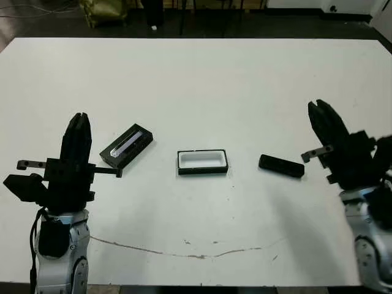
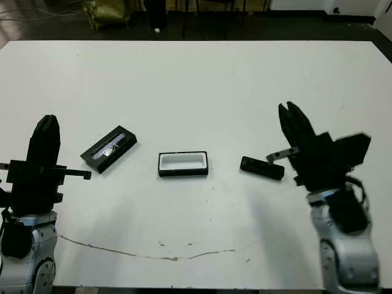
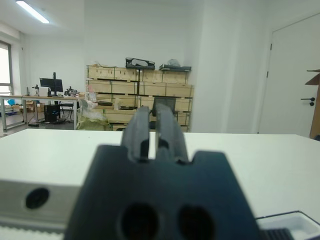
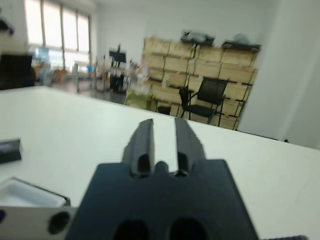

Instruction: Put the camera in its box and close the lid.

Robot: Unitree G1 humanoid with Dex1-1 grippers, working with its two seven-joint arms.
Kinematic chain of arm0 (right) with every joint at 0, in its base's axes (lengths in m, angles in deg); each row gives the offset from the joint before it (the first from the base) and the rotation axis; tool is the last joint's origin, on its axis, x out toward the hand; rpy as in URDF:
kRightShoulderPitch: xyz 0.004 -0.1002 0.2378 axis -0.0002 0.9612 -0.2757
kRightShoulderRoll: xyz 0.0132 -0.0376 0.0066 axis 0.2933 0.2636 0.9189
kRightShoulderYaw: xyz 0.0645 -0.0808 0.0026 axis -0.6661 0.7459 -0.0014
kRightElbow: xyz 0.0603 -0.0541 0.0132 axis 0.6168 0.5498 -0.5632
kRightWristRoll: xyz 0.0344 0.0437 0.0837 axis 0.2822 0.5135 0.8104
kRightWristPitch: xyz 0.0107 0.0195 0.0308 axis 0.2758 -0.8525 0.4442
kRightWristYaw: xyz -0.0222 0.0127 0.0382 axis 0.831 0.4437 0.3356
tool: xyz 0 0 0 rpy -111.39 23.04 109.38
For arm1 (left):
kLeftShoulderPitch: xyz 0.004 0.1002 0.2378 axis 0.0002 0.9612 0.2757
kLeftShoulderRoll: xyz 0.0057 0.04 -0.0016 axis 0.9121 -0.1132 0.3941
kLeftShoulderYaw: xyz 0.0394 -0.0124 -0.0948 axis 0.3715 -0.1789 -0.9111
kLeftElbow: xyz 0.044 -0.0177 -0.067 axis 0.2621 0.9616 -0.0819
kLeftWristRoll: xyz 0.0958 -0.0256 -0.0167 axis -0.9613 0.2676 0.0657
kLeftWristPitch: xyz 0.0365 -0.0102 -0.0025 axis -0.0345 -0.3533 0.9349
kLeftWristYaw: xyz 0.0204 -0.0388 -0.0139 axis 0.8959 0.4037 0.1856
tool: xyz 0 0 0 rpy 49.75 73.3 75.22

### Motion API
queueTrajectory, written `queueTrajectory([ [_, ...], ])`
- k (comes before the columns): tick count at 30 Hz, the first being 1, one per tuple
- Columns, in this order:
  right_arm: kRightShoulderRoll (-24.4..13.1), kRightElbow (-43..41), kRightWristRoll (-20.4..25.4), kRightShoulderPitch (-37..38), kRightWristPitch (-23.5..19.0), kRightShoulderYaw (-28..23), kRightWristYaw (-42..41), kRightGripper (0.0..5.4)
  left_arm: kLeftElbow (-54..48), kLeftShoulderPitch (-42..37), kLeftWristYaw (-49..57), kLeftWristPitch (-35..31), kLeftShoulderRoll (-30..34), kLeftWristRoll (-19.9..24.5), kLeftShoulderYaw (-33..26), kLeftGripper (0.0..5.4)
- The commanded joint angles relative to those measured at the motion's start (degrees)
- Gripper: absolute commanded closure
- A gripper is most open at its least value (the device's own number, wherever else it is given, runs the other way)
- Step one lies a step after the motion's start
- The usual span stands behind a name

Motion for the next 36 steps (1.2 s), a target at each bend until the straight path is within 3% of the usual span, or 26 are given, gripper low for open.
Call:
queueTrajectory([
  [1, -3.9, 3.5, 1.0, -1.5, -2.7, -1.2, -3.6, 4.16, 0.6, 1.0, -0.2, 0.0, 0.4, 0.3, -0.1, 5.40],
  [14, -14.6, 14.2, 0.0, -7.5, -6.4, 0.4, -15.9, 1.27, 0.4, 0.7, 0.3, -0.6, 0.2, 0.1, 0.2, 5.40],
  [20, -16.7, 19.0, -0.6, -10.2, -6.9, 2.9, -21.5, 0.02, 0.8, 0.5, 0.1, -0.2, 0.4, 0.1, 0.1, 5.40],
  [36, -18.0, 27.1, -1.4, -14.7, -5.7, 7.8, -34.9, 0.02, 1.6, 0.0, -0.2, 0.3, 0.7, -0.1, -0.3, 5.40],
])
